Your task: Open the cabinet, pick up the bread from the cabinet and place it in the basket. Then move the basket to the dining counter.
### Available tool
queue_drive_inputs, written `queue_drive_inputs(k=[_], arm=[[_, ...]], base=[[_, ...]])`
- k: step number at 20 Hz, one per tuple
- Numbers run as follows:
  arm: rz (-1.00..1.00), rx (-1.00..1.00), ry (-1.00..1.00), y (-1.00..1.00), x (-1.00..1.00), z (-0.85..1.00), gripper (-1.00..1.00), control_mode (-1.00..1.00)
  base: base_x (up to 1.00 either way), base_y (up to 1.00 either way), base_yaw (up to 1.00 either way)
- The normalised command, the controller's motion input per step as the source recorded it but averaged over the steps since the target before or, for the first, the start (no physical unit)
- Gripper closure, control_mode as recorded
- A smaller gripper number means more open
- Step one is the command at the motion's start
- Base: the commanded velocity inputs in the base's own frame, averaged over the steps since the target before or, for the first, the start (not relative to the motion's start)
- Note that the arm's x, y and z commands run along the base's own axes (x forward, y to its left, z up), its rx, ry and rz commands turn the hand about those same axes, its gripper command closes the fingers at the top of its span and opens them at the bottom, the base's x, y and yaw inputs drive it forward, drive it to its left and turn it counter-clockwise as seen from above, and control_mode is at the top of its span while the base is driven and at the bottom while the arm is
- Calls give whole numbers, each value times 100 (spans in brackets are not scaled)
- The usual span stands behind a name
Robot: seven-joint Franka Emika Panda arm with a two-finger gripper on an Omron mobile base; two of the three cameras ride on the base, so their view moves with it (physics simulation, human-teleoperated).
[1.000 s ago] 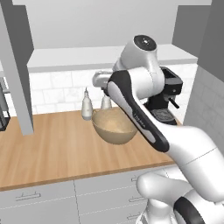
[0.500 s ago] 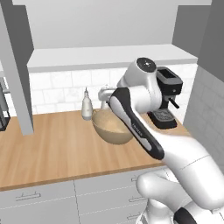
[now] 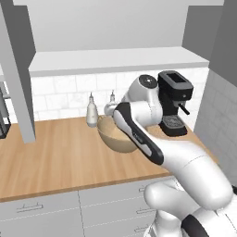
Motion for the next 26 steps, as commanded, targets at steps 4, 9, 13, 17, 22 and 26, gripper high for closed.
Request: queue_drive_inputs(k=[4, 9, 13, 17, 22, 26], arm=[[-1, -7, 29, -13, 65, -72, 100, -100], [-5, -1, 30, -23, 70, -61, 100, -100], [-5, 0, 21, -21, 50, -37, 100, -100], [-2, -1, 10, -1, 23, -21, 100, -100], [-1, -6, 6, 0, 11, -30, 100, -100], [0, -1, 1, 0, 0, -25, 100, -100]], base=[[0, 0, 0], [0, 0, 0], [0, 0, 0], [0, 0, 0], [0, 0, 0], [0, 0, 0]])
